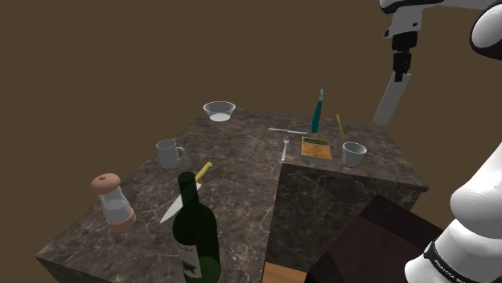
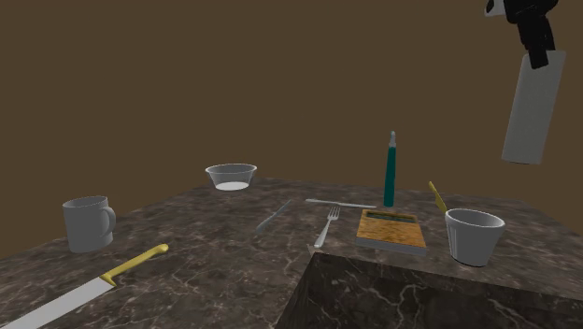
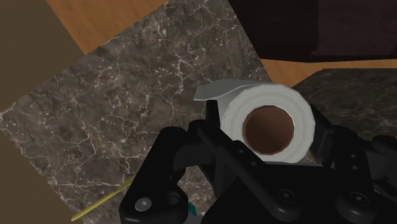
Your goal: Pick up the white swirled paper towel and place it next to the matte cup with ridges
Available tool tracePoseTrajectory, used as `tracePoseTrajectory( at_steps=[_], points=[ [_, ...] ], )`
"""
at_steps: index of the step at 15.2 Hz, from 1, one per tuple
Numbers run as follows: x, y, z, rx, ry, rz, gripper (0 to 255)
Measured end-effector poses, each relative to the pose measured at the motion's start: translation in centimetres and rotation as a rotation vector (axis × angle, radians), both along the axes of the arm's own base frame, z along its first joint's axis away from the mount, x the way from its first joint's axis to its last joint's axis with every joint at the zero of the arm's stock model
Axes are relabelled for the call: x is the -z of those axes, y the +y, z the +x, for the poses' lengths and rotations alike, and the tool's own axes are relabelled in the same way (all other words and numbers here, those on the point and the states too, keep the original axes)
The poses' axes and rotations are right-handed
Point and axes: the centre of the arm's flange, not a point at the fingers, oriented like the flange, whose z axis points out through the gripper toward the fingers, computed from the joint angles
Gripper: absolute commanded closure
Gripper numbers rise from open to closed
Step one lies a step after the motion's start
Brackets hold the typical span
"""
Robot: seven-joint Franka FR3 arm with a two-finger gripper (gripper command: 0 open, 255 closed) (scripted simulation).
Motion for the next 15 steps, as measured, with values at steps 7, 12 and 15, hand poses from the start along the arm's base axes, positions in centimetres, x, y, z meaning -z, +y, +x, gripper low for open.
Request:
tracePoseTrajectory(
  at_steps=[7, 12, 15],
  points=[
    [3.6, 0.0, 0.0, 0.000, 0.000, 0.000, 255],
    [6.4, -0.1, -0.1, 0.000, 0.000, 0.000, 255],
    [8.0, -0.1, 0.1, 0.000, 0.000, 0.000, 255]
  ],
)
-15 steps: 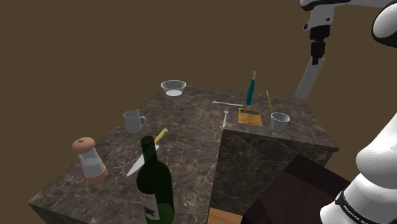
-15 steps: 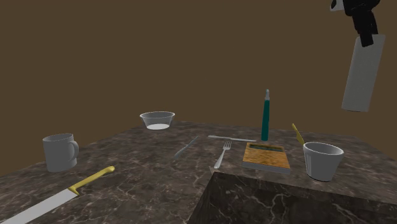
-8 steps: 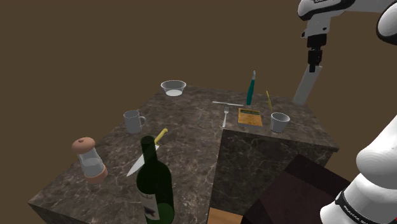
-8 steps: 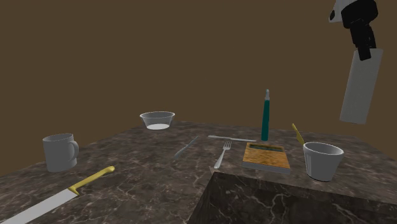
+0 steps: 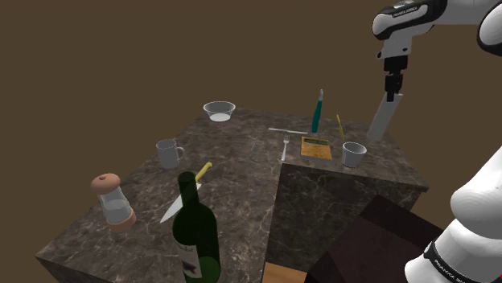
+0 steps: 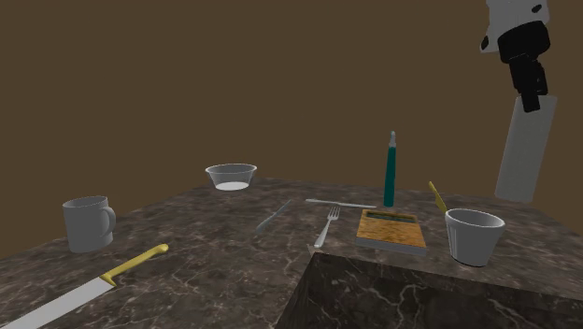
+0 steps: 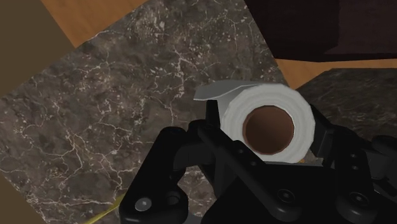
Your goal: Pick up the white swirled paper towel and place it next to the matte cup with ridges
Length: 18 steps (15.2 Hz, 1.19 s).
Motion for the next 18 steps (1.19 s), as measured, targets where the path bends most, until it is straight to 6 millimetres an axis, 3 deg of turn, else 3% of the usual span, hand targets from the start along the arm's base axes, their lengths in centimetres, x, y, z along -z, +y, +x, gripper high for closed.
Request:
tracePoseTrajectory(
  at_steps=[18],
  points=[
    [9.5, 0.0, 0.0, 0.000, 0.000, 0.000, 255]
  ],
)
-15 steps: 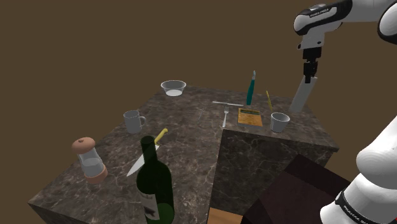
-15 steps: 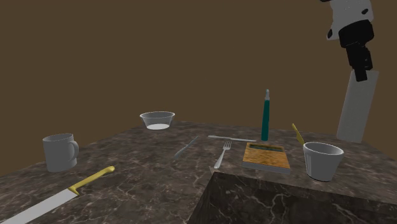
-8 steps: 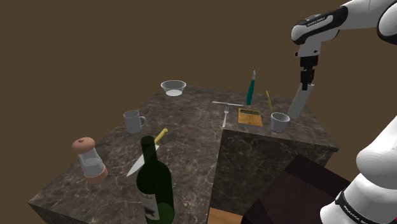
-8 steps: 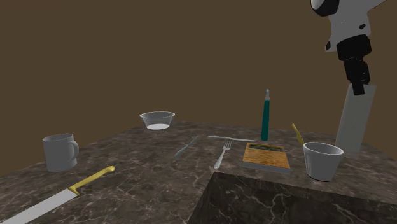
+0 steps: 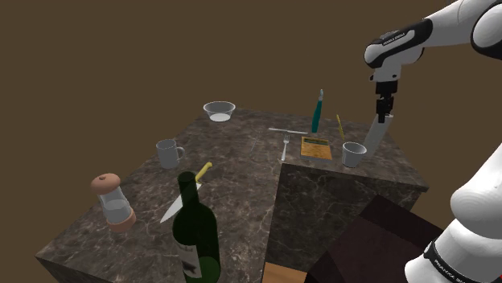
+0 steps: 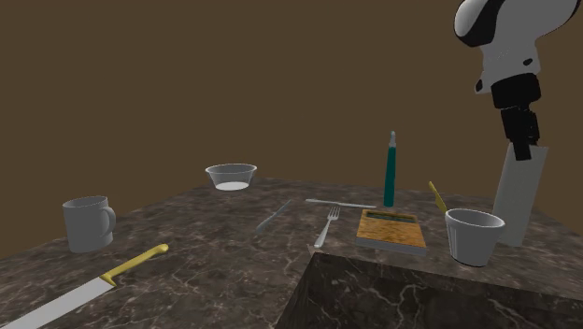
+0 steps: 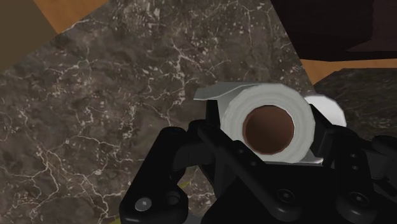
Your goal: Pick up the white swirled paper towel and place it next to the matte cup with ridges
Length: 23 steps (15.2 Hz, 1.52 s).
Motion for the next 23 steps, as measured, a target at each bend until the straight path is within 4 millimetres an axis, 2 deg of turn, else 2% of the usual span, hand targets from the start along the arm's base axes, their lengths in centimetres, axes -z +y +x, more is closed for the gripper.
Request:
tracePoseTrajectory(
  at_steps=[2, 8, 9, 15, 19, 23],
  points=[
    [0.8, 0.0, -0.1, 0.000, 0.000, 0.000, 255],
    [1.0, 0.0, -0.2, 0.000, 0.000, 0.000, 255],
    [1.0, 0.0, -0.2, 0.000, 0.000, 0.000, 0],
    [1.0, 0.0, -0.2, 0.000, 0.000, 0.000, 0],
    [-2.7, -0.4, 1.0, 0.000, -0.001, -0.001, 0],
    [-3.7, -0.4, 1.3, 0.000, -0.001, -0.001, 0]
  ],
)
